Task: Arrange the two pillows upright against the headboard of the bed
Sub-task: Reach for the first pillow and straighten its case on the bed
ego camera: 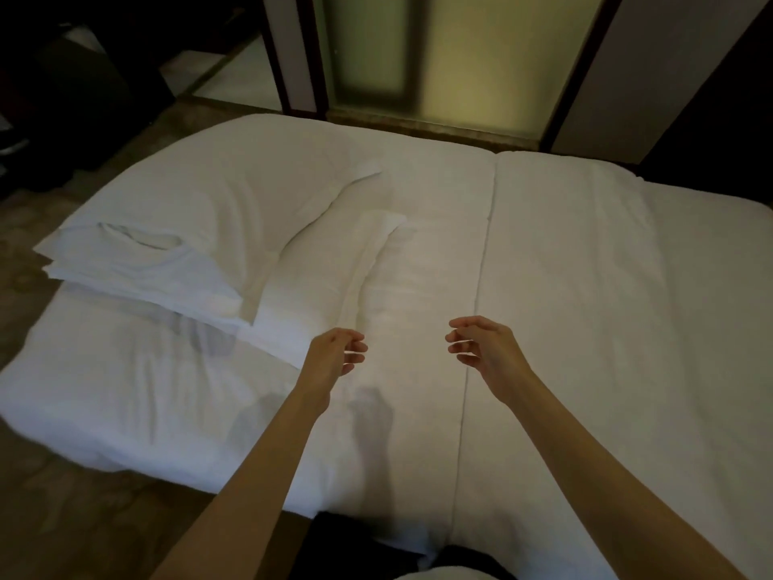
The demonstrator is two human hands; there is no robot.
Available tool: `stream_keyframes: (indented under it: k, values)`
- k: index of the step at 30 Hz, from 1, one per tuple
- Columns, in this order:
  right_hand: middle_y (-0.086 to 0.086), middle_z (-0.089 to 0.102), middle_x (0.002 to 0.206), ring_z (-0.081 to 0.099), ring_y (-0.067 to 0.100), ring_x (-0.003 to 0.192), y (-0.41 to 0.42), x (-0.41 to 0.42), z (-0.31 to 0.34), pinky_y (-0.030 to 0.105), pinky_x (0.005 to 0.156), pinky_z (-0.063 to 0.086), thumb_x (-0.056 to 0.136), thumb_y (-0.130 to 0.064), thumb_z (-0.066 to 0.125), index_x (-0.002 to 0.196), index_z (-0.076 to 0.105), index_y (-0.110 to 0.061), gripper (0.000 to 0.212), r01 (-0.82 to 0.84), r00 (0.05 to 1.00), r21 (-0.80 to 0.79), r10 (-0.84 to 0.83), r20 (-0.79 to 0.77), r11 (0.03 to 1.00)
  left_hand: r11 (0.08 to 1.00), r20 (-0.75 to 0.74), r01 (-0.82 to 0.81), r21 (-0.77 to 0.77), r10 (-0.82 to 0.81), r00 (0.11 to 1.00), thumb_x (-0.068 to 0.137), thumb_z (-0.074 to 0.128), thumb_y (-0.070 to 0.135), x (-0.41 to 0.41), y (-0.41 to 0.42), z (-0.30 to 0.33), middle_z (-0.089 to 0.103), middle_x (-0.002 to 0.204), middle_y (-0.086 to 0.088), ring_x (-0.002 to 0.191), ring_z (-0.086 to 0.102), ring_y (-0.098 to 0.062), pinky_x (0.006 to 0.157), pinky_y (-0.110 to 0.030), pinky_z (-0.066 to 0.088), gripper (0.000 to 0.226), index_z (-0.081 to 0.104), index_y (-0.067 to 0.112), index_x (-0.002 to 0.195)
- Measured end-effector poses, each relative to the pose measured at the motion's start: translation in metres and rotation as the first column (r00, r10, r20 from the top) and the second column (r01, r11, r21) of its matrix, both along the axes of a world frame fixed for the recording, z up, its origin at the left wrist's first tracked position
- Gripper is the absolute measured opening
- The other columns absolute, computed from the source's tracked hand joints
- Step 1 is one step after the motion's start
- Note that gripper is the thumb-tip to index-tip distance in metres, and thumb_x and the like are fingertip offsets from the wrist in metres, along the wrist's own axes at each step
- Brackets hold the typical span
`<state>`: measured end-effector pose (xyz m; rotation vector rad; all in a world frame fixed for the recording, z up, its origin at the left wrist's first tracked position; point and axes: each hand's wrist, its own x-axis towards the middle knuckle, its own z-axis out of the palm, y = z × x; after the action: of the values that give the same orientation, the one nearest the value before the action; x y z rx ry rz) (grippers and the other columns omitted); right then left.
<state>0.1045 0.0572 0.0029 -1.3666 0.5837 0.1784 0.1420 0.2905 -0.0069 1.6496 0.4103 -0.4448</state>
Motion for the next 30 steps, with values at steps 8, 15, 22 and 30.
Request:
stream_keyframes:
  k: [8, 15, 22, 30]
  values:
    - [0.005, 0.07, 0.074, 0.065, 0.019, 0.066, 0.102, 0.088, -0.014, 0.03, 0.068, 0.047, 0.085, -0.003, 0.054, 0.087, 0.068, -0.01, 0.016, 0.015, 1.0, -0.018, -0.016, -0.016, 1.0, 0.999, 0.002, -0.031, -0.011, 0.031, 1.0, 0.094, 0.041, 0.008, 0.098, 0.104, -0.016, 0.068, 0.082, -0.004, 0.073, 0.063, -0.016, 0.066, -0.022, 0.046, 0.026, 0.065, 0.014, 0.086]
    - [0.009, 0.068, 0.079, 0.064, 0.021, 0.069, 0.211, 0.175, -0.019, 0.03, 0.067, 0.046, 0.086, 0.0, 0.053, 0.087, 0.066, -0.01, 0.016, 0.079, 0.995, -0.021, -0.081, -0.063, 0.997, 0.981, -0.069, -0.194, 0.0, 0.194, 0.979, 0.097, 0.043, 0.012, 0.199, 0.235, -0.032, 0.063, 0.096, -0.006, 0.076, 0.06, -0.014, 0.066, -0.024, 0.047, 0.016, 0.057, 0.01, 0.105]
    - [0.007, 0.067, 0.086, 0.064, 0.022, 0.075, 0.268, 0.24, -0.023, 0.031, 0.067, 0.047, 0.084, 0.0, 0.056, 0.096, 0.061, -0.011, 0.018, 0.089, 0.987, 0.019, -0.085, -0.139, 0.996, 0.952, 0.112, -0.304, 0.025, 0.299, 0.948, 0.097, 0.041, 0.01, 0.257, 0.313, -0.031, 0.064, 0.102, -0.009, 0.088, 0.06, -0.023, 0.07, -0.026, 0.046, 0.022, 0.059, 0.007, 0.109]
    - [0.01, 0.062, 0.096, 0.059, 0.027, 0.087, 0.292, 0.305, -0.005, 0.033, 0.071, 0.045, 0.083, -0.001, 0.059, 0.097, 0.059, -0.012, 0.018, 0.08, 0.987, 0.019, -0.076, -0.142, 0.997, 0.974, 0.456, -0.186, 0.132, 0.107, 0.884, 0.093, 0.042, 0.005, 0.356, 0.327, 0.007, 0.065, 0.084, 0.001, 0.082, 0.061, -0.017, 0.073, -0.02, 0.047, 0.02, 0.062, 0.011, 0.094]
